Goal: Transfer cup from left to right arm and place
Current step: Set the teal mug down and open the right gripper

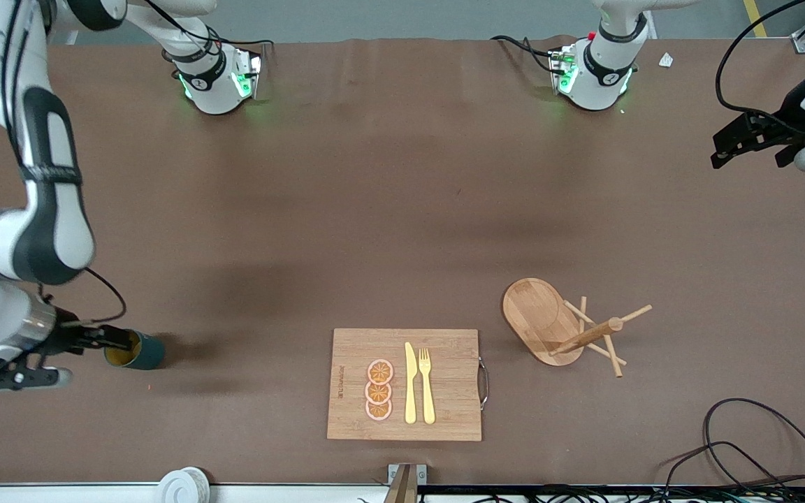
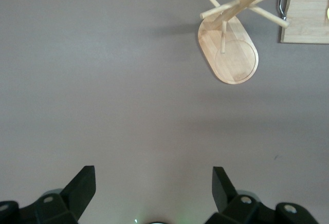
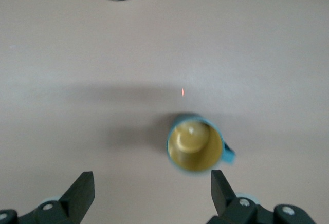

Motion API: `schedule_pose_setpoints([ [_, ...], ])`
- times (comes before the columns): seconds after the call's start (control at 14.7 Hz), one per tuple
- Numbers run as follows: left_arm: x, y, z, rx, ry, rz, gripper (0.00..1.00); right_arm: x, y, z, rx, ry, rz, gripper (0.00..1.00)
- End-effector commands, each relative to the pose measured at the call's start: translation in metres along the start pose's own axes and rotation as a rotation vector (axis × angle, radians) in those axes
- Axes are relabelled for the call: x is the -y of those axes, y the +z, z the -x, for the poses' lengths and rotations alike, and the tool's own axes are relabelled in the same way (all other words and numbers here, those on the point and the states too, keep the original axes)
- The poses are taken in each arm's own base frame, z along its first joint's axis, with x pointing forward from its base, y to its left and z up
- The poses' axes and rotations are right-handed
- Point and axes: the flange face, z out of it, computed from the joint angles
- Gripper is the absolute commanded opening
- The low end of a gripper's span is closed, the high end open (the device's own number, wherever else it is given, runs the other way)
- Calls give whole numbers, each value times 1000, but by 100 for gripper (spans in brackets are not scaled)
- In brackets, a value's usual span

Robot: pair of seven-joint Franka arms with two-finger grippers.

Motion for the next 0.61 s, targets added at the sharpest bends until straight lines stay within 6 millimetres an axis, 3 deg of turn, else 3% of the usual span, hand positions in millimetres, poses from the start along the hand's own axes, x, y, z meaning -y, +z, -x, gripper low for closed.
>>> schedule_pose_setpoints([
  [0.0, 0, -13, 7, 0, 18, 1, 100, -3, -69, 36, 19, 4, 17, 100],
  [0.14, 1, -15, 8, 5, 17, 0, 100, 8, -114, 57, 11, -15, 40, 100],
  [0.2, 1, -14, 8, 8, 17, 0, 100, 28, -133, 68, 11, -32, 52, 100],
  [0.34, 1, -14, 9, 11, 17, 0, 100, 35, -154, 96, 2, 21, 47, 100],
  [0.54, 1, -19, 10, 7, 16, 2, 100, 39, -164, 132, -32, 24, 40, 100],
])
